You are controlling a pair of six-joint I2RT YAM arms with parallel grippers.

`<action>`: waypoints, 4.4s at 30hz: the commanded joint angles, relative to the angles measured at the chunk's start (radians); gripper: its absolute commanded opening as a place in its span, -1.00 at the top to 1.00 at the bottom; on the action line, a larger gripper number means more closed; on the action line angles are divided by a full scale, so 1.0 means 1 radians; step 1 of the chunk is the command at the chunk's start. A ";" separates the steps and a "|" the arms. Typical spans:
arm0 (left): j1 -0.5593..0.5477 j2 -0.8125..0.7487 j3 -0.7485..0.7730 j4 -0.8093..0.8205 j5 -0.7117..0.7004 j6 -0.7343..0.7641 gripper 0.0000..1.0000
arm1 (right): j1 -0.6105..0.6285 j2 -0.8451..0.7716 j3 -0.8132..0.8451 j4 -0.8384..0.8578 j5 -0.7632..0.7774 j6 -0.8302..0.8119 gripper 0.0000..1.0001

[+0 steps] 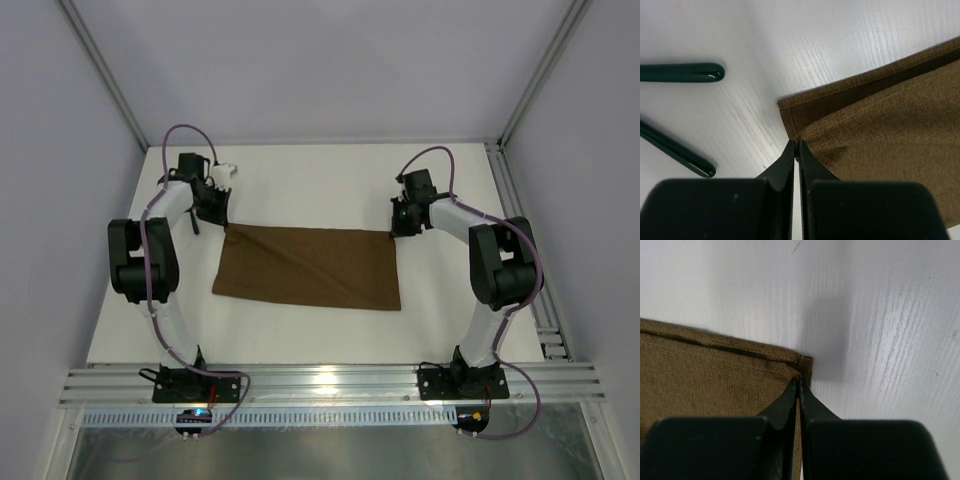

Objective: Fold the napkin into a case and place the utensils inside
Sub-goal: Smooth out the rectangle-folded napkin at the center of the board.

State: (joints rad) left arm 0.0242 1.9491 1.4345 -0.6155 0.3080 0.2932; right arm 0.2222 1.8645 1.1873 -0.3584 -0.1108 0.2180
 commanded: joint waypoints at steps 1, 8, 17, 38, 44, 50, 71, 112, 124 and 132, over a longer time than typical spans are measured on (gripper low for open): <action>-0.006 -0.085 -0.011 -0.047 -0.044 0.001 1.00 | -0.003 -0.105 -0.015 0.053 0.013 -0.011 0.94; -0.004 -0.130 -0.032 -0.070 -0.090 -0.005 1.00 | -0.003 -0.108 -0.009 0.049 -0.009 -0.015 0.94; -0.003 -0.160 -0.022 -0.076 -0.171 0.000 1.00 | -0.012 -0.114 0.000 0.087 -0.026 0.000 0.94; -0.053 0.051 0.057 0.043 -0.231 -0.020 0.95 | -0.047 0.027 0.012 0.228 -0.101 0.090 0.94; -0.055 0.053 0.049 0.071 -0.241 -0.025 0.93 | -0.049 0.033 0.012 0.228 -0.096 0.083 0.94; -0.058 0.040 0.052 0.076 -0.236 -0.031 0.93 | -0.049 -0.047 0.012 0.243 -0.086 0.081 0.94; -0.066 0.060 0.050 0.112 -0.271 -0.046 0.93 | -0.047 0.016 0.031 0.262 -0.098 0.109 0.94; -0.176 -0.334 -0.585 -0.041 -0.464 0.073 0.33 | 0.283 0.180 0.057 0.388 -0.133 0.417 0.94; -0.175 -0.345 -0.583 -0.023 -0.348 0.061 0.27 | 0.244 0.162 0.130 0.337 -0.191 0.306 0.94; -0.173 -0.412 -0.415 -0.090 -0.261 0.011 0.21 | 0.249 0.023 0.226 0.222 -0.113 0.196 0.87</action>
State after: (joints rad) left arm -0.1509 1.5791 0.9321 -0.7010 -0.0185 0.3359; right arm 0.4751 2.0129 1.3842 -0.0895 -0.2768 0.4847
